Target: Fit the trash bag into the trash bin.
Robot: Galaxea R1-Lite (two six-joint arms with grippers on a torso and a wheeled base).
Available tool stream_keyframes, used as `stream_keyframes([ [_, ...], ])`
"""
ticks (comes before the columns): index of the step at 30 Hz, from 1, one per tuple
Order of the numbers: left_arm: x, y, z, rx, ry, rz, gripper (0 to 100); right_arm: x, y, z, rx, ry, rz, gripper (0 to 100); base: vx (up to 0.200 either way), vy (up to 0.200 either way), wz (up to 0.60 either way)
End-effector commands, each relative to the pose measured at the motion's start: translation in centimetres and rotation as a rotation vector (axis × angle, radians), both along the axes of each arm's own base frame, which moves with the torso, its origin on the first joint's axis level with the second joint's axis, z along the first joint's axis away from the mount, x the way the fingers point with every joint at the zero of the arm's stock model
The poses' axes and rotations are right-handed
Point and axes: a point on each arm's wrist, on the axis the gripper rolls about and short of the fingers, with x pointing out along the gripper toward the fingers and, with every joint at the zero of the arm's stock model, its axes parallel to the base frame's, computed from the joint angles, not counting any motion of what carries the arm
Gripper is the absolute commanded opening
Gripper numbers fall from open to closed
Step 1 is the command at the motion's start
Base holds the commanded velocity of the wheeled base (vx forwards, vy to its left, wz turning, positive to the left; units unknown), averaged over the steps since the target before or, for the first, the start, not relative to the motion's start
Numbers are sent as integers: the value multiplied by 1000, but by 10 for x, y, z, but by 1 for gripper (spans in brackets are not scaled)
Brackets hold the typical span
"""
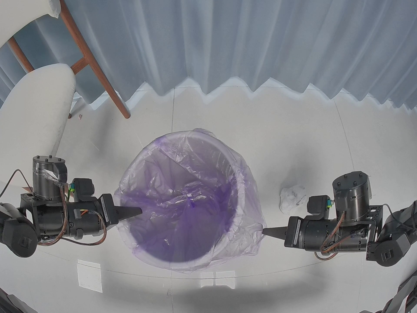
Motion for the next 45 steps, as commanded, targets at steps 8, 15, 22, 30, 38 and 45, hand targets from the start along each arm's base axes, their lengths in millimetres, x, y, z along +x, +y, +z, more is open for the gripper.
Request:
stream_keyframes([
  [8, -13, 1, 17, -64, -32, -4, 0, 21, -7, -20, -19, 11, -70, 0, 0, 0, 0],
  [15, -21, 0, 15, -62, -22, -21, 0, 21, -9, -19, -7, -7, -87, 0, 0, 0, 0],
  [22, -23, 2, 9, -47, -17, -24, 0, -6, -31, -5, 29, -11, -134, 100, 0, 0, 0],
  [30, -26, 10, -4, 36, -74, -137, 0, -31, -76, -14, 45, 52, -206, 100, 0, 0, 0],
  [38, -15, 21, -32, 212, -253, -389, 0, -17, -70, -21, 4, 36, -153, 100, 0, 0, 0],
  [45, -1, 32, -50, 248, -394, -518, 0, -4, -51, -34, -34, -29, -60, 100, 0, 0, 0],
])
